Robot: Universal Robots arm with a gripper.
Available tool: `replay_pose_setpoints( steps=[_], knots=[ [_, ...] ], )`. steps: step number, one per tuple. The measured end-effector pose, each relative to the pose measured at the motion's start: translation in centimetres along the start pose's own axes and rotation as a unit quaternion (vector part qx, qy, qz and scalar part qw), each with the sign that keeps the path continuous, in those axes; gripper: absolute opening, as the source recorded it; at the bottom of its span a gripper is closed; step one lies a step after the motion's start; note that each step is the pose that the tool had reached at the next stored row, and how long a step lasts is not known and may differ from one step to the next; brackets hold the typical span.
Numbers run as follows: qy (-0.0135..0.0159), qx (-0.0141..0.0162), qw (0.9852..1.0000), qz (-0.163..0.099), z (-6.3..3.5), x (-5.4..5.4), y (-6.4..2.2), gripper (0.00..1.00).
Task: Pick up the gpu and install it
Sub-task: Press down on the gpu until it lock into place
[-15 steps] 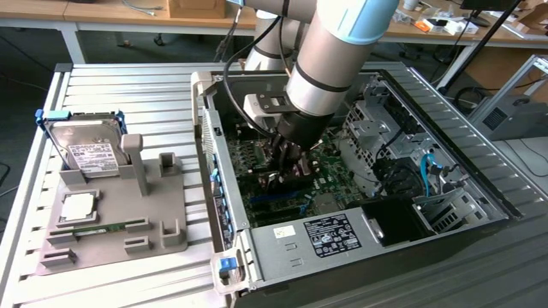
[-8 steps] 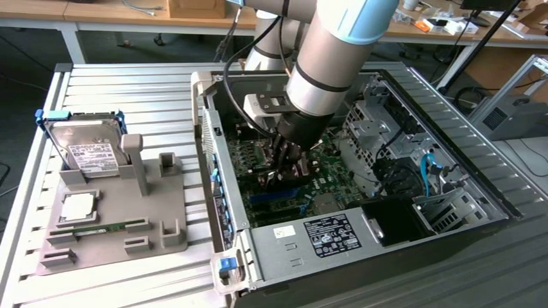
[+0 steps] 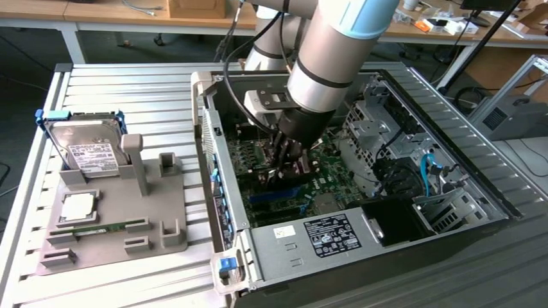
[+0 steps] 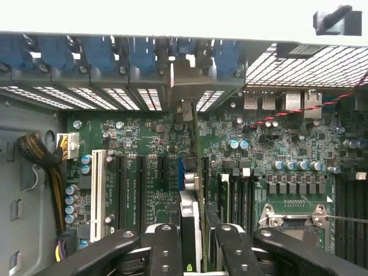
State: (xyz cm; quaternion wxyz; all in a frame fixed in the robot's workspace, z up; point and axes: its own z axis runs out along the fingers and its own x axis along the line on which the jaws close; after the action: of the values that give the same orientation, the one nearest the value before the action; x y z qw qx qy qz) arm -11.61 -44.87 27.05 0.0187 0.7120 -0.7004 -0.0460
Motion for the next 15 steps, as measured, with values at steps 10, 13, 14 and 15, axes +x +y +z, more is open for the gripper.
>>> replay_pose_setpoints(
  steps=[10,13,14,15],
  knots=[
    [0.0034,-0.0002,1.0000,0.001,-0.52,0.2,-0.03,0.28],
    [0.0042,-0.0021,1.0000,0.002,-0.59,0.3,-0.65,0.28],
    [0.0043,-0.0028,1.0000,0.002,-0.61,0.3,-0.94,0.28],
    [0.0043,-0.0035,1.0000,0.002,-0.63,0.3,-1.17,0.28]
  ],
)
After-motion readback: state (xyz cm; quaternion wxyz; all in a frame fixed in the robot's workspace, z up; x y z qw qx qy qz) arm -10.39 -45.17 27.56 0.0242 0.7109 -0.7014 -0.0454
